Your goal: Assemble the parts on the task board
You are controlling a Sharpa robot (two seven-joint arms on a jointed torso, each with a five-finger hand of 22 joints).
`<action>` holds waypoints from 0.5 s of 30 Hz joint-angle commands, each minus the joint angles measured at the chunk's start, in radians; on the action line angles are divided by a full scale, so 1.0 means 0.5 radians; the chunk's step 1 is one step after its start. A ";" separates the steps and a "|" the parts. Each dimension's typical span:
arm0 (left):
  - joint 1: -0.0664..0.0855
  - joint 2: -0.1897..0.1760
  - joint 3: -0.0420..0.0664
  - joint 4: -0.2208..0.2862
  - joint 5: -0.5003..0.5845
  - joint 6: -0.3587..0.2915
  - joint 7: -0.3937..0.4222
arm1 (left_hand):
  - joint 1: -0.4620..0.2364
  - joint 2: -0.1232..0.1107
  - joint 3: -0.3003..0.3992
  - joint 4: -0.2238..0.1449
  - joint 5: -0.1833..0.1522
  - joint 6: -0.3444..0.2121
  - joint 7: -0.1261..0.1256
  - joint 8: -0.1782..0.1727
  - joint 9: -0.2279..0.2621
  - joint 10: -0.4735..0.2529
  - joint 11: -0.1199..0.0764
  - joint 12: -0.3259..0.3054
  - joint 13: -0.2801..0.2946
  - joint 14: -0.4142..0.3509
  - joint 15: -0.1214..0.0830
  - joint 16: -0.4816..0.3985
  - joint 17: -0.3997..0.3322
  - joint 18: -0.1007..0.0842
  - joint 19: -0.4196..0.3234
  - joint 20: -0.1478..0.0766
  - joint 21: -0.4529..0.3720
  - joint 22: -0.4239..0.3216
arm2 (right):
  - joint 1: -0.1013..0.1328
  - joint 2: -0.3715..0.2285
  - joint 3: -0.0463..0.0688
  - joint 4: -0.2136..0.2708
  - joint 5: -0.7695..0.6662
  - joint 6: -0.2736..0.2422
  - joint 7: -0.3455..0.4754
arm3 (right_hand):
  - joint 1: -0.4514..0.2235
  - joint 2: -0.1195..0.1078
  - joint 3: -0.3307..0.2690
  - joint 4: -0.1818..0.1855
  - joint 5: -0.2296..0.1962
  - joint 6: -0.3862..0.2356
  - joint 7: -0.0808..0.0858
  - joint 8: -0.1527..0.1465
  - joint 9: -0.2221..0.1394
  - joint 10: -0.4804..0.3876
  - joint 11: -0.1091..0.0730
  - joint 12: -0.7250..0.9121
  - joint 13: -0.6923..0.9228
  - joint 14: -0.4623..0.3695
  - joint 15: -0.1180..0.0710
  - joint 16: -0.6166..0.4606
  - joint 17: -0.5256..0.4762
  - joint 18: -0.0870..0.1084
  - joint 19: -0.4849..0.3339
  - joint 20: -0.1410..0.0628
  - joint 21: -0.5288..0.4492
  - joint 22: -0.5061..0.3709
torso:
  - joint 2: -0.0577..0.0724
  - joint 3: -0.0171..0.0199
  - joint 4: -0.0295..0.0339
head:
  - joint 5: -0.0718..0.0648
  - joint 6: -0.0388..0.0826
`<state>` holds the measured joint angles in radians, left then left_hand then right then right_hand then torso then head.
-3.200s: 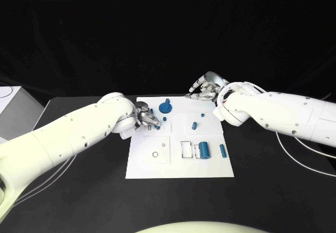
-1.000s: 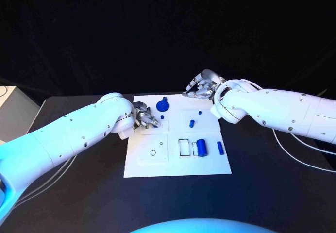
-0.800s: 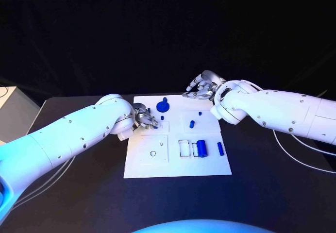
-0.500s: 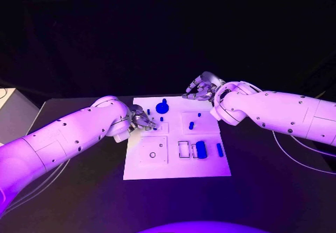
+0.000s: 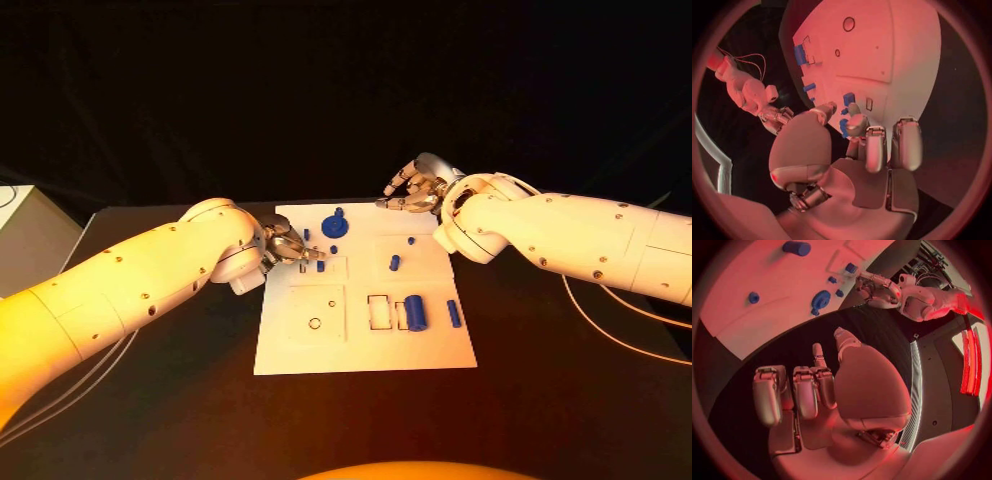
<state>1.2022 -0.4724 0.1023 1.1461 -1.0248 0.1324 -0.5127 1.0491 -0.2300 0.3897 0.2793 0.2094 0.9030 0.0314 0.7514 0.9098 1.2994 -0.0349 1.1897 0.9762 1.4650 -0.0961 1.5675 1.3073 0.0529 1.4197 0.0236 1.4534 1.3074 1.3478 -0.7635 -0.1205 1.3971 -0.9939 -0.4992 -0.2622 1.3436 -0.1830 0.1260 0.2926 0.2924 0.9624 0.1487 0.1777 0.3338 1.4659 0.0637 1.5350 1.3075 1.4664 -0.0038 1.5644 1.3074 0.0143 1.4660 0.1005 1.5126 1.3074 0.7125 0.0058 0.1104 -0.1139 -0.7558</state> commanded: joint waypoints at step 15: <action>0.005 -0.049 0.161 -0.106 0.172 -0.067 0.084 | 0.397 0.098 0.078 -0.008 0.039 -0.230 0.157 -0.400 -0.293 -0.430 0.136 -0.376 -0.577 0.123 0.137 -0.112 0.330 0.062 -0.179 0.100 -0.152 -0.177 | -0.002 -0.025 0.000 0.012 -0.020 0.004 0.016 | -0.020 0.001 -0.015 -0.002 0.009 -0.018 -0.005 0.008 0.005 0.150 0.001 -0.006 0.469 0.202 -0.009 0.003 0.499 0.004 0.154 -0.012 -0.011 0.438 | 0.004 0.0032 0.003 | 0.008 0.026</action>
<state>1.2038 -0.4986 0.1808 1.1022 -0.9652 0.1102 -0.5012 1.2405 -0.1820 0.4233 0.2768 0.2247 0.7948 0.1105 0.5571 0.7683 1.0912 0.0346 1.0068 0.6913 1.4654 -0.0357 1.5143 1.3074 0.0688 1.3350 0.0729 1.3817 1.2242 1.3472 -0.7746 -0.1205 1.4005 -0.9940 -0.4999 -0.2621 1.3436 -0.1830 0.1260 0.2926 0.2924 0.9588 0.1451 0.1777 0.3351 1.4659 0.0637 1.5350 1.3074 1.4664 -0.0038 1.5644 1.3073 0.0143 1.4660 0.1005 1.5126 1.3073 0.7134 0.0074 0.1115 -0.1119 -0.7452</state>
